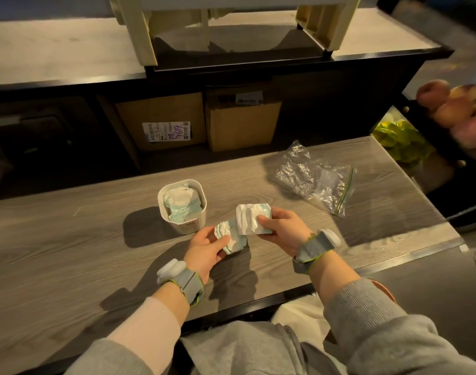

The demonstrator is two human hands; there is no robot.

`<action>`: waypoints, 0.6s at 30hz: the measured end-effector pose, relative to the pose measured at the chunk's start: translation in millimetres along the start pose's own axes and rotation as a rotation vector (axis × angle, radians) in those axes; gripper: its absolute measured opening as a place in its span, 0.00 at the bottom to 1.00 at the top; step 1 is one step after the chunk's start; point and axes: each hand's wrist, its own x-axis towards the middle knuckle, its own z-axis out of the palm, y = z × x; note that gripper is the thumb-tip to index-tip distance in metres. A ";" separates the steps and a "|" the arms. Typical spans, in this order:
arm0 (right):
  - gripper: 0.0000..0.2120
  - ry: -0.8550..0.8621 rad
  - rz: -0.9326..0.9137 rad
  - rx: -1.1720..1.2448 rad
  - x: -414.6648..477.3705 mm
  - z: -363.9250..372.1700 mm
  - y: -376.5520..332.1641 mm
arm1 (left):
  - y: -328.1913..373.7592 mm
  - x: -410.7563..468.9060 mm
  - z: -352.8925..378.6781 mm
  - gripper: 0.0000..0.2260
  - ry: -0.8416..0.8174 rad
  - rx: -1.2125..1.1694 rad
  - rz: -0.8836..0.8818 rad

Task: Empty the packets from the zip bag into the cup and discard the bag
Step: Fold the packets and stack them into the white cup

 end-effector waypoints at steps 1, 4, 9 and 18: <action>0.09 -0.015 0.013 0.024 -0.5 -0.7 -1.6 | 1.0 -0.9 1.0 0.10 -0.005 0.003 0.002; 0.05 -0.066 0.036 0.040 -3.5 -0.8 -3.5 | 3.6 -3.4 4.4 0.10 -0.029 0.018 0.013; 0.02 0.029 0.022 -0.151 -5.6 4.1 -1.0 | 10.0 -7.9 7.7 0.14 -0.096 0.005 0.011; 0.14 -0.094 0.065 -0.141 -11.7 20.7 -1.2 | 18.8 -8.8 14.6 0.12 -0.179 0.068 0.107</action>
